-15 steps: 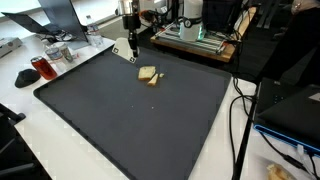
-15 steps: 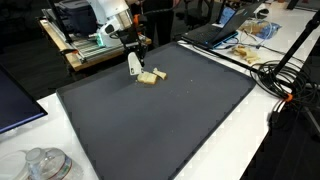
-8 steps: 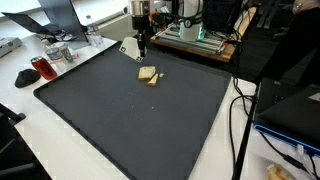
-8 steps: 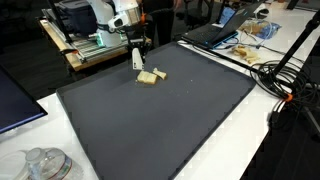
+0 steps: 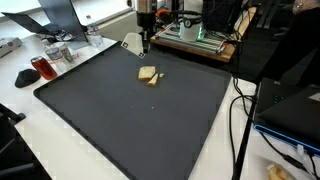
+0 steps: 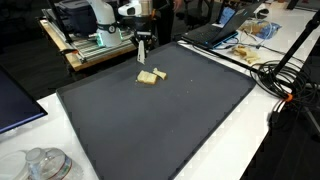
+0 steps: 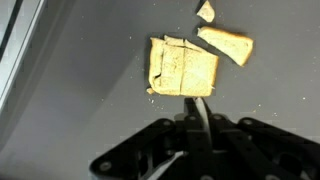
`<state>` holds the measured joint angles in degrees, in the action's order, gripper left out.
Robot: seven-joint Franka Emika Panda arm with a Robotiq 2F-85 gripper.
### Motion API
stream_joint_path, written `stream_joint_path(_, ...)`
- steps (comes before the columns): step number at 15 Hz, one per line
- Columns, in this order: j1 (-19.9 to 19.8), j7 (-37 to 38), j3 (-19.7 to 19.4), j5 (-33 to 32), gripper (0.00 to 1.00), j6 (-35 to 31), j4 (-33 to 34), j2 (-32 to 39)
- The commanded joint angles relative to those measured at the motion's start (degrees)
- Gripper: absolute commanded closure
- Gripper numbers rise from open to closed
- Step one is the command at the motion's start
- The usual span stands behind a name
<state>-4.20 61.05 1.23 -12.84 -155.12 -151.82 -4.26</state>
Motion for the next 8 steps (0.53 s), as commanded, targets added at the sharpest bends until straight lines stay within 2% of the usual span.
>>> stream_joint_path(1, 2.0, 5.1, 3.5, -3.8, 0.99, 13.0, 5.2, -2.9)
stream_joint_path(4, 4.2, 2.0, 5.5, -2.4, 0.99, 22.0, 10.3, -1.4)
stream_joint_path(8, 6.2, 1.3, 6.5, -3.4, 0.99, 29.1, 16.2, 2.7)
